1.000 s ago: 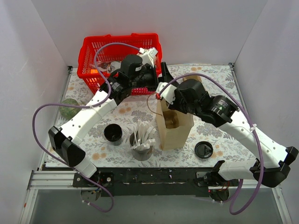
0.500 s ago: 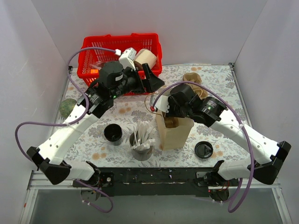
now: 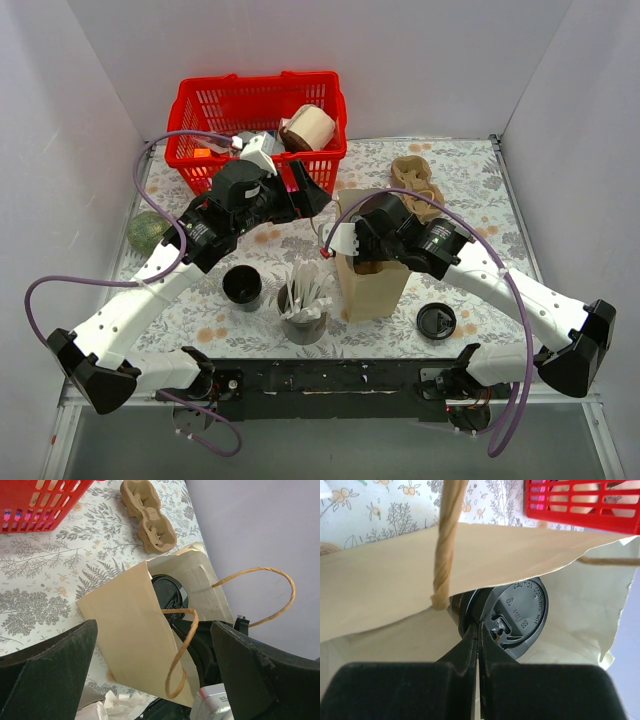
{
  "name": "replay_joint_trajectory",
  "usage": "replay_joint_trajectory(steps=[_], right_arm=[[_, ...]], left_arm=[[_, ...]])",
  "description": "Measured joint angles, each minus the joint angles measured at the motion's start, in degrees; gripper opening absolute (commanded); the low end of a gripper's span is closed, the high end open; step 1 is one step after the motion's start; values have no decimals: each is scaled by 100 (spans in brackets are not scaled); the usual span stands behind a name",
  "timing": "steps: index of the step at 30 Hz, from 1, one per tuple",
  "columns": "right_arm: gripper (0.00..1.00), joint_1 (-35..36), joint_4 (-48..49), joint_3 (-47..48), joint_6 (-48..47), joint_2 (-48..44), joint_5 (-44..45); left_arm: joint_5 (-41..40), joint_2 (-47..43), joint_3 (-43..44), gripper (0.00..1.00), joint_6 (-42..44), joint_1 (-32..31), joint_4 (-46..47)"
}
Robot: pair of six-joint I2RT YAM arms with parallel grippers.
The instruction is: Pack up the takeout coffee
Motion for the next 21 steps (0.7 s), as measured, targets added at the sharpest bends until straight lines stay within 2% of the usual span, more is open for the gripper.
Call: replay_joint_trajectory(steps=[21], right_arm=[[1, -267, 437, -208, -293, -31, -365]], left_arm=[[-332, -149, -133, 98, 140, 52, -101]])
